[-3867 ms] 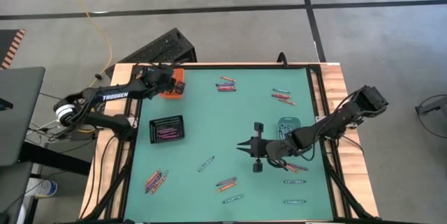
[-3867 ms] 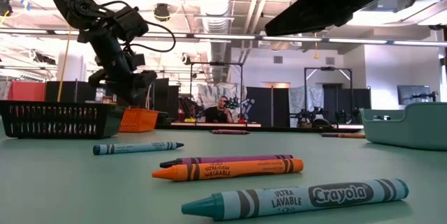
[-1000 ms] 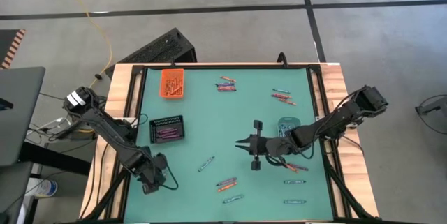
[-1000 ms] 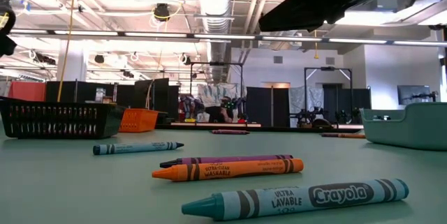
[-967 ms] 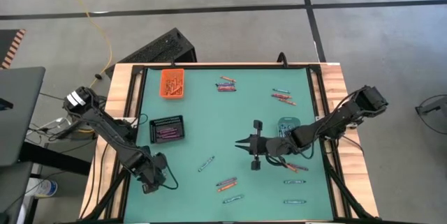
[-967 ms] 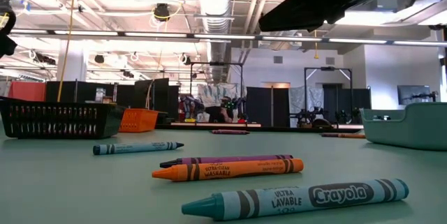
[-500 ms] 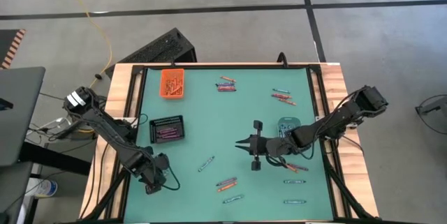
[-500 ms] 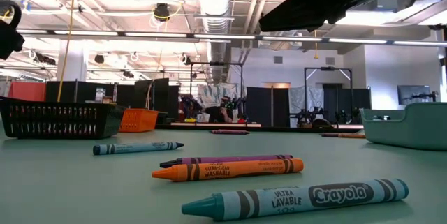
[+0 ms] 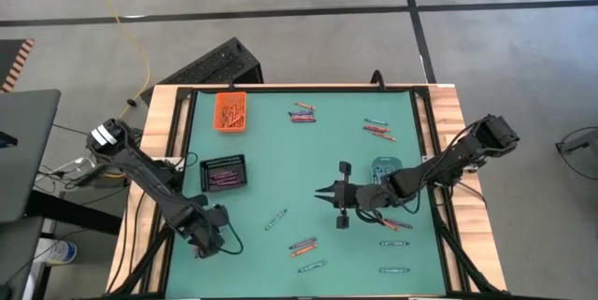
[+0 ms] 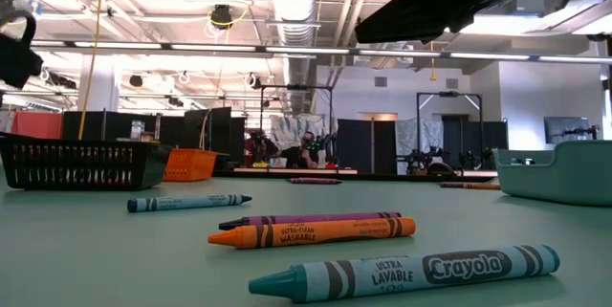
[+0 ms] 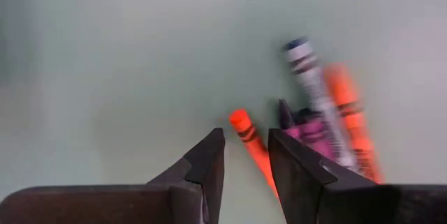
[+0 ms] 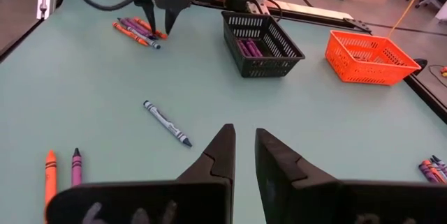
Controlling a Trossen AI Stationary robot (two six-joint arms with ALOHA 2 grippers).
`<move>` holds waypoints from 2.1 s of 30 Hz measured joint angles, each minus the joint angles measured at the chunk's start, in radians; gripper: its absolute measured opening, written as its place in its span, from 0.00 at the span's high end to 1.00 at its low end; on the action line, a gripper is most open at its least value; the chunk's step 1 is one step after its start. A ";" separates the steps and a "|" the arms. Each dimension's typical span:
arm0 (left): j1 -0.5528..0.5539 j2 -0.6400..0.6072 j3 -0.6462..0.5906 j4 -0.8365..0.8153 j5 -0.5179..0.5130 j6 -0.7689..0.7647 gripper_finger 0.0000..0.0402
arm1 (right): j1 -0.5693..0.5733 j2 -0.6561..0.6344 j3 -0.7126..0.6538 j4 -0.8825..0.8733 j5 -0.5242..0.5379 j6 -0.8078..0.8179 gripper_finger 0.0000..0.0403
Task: Sort crayons
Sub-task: Put the orange crayon into the orange bin
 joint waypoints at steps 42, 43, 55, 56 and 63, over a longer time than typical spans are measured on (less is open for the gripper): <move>0.429 -0.365 0.290 -0.252 -0.953 0.770 0.97 | 0.004 0.000 0.000 0.004 0.000 0.000 0.87; 0.513 -0.402 0.290 -0.250 -0.939 0.767 0.97 | 0.004 0.000 0.000 0.003 0.000 0.000 0.87; 1.499 -0.521 0.207 0.044 -0.091 0.835 0.97 | 0.002 0.056 -0.001 -0.004 0.000 -0.007 0.87; 1.534 -0.496 0.207 0.069 -0.043 0.842 0.97 | -0.001 0.069 -0.001 0.010 0.000 -0.009 0.87; 1.621 -0.302 0.206 0.119 -0.022 0.864 0.97 | -0.019 0.094 0.000 0.020 0.000 -0.019 0.87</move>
